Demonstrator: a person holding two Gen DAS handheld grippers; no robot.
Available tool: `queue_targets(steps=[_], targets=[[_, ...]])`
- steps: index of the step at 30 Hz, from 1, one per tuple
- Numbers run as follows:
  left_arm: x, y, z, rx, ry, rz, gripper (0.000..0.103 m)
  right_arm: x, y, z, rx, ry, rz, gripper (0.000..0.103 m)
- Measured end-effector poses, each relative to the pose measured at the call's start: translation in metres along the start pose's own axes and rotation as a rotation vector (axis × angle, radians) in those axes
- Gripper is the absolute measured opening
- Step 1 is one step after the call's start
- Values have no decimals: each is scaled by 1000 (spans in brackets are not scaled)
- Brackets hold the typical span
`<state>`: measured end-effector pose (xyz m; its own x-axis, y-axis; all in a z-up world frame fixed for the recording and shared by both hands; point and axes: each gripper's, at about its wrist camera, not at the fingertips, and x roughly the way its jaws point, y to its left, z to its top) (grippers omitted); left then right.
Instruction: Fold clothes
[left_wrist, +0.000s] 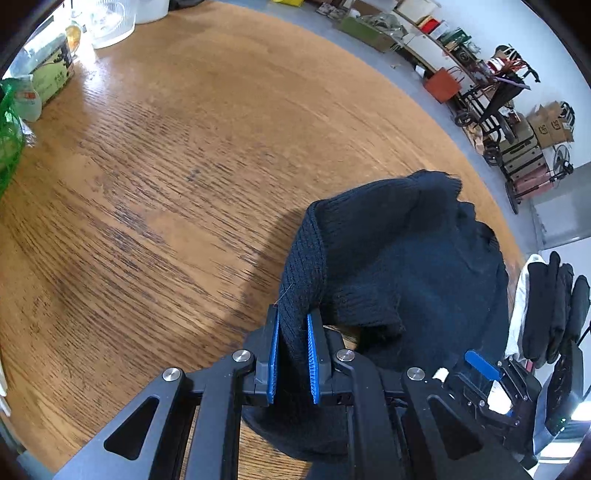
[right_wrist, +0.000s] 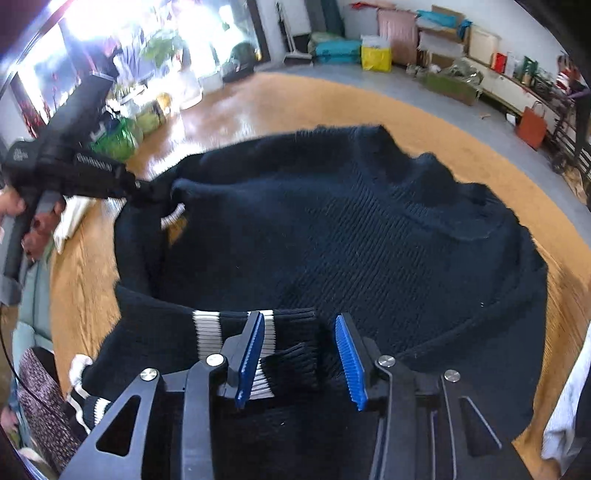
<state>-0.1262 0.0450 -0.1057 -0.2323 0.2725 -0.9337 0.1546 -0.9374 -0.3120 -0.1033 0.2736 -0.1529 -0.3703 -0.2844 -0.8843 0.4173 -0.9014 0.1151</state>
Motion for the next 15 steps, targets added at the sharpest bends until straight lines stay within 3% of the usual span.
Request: queue_targets(steps=[3, 5, 7, 9, 15], targets=[[3, 0, 3, 0, 11, 9, 14, 9, -1, 2, -12, 22, 38, 45], [4, 0, 4, -4, 16, 7, 13, 16, 4, 0, -40, 48, 58, 40], [4, 0, 4, 3, 18, 7, 13, 14, 16, -3, -106, 37, 17, 20], [2, 2, 4, 1, 20, -3, 13, 11, 24, -6, -132, 34, -24, 11], [-13, 11, 4, -75, 19, -111, 13, -52, 26, 5, -115, -169, -134, 9]])
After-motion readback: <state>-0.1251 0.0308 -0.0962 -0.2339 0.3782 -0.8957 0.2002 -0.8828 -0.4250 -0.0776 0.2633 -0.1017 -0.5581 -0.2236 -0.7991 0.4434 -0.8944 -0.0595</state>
